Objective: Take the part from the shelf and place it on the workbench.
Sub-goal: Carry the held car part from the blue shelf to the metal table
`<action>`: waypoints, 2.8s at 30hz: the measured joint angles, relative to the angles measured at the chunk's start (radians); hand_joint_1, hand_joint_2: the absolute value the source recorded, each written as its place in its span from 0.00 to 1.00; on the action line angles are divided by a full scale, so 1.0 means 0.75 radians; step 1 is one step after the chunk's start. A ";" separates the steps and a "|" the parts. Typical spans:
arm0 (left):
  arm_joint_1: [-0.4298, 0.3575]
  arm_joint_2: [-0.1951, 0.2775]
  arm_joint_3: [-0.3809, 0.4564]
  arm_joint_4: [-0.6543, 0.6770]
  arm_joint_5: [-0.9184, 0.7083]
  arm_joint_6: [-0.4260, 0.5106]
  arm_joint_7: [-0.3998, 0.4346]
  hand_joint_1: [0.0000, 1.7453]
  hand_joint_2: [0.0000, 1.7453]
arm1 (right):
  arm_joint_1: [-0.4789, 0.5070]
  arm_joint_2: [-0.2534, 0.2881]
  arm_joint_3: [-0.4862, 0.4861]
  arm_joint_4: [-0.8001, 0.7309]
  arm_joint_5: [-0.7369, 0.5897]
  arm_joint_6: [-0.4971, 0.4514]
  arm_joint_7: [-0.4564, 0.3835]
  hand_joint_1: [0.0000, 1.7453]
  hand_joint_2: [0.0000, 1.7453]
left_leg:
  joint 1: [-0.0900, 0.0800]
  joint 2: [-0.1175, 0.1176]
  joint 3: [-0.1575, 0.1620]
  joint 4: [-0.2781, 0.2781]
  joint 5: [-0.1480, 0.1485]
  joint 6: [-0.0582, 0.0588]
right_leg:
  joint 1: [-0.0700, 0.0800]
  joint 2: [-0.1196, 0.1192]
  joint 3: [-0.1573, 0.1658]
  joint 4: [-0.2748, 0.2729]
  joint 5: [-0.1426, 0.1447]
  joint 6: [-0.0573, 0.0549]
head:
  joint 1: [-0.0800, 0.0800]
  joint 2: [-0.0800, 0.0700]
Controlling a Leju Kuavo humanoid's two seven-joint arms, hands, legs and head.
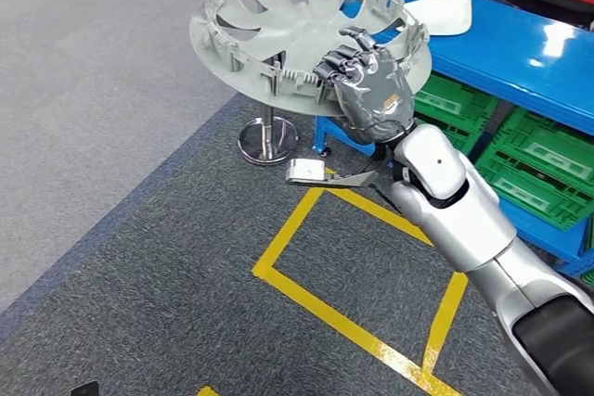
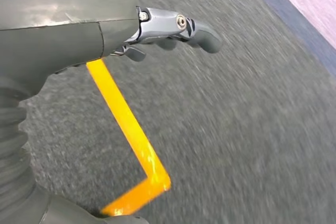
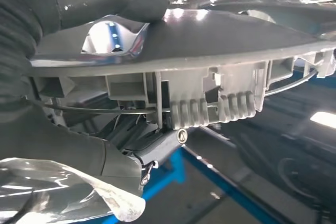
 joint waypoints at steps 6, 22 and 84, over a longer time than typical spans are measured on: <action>-0.014 0.005 0.001 0.003 0.014 0.012 0.015 0.00 1.00 | -0.019 -0.013 0.027 0.010 0.009 0.000 -0.004 1.00 1.00 | 0.004 -0.106 0.002 0.003 0.005 0.013 | 0.003 0.100 -0.154 0.268 -0.052 -0.003 | 0.009 0.000; -0.048 0.032 0.002 0.010 0.039 0.016 0.009 0.00 1.00 | -0.111 -0.002 0.077 0.010 0.013 0.008 -0.004 1.00 1.00 | 0.031 -0.027 -0.170 0.300 -0.059 -0.071 | -0.003 0.010 0.019 -0.047 0.056 -0.038 | -0.014 0.000; 0.190 0.093 -0.251 0.034 -0.292 -0.540 0.869 0.00 1.00 | 0.103 0.001 0.083 -0.206 -0.004 0.036 0.014 1.00 1.00 | 0.058 -0.010 -0.132 0.200 -0.018 -0.092 | -0.002 -0.013 0.065 -0.100 0.061 -0.034 | -0.013 0.000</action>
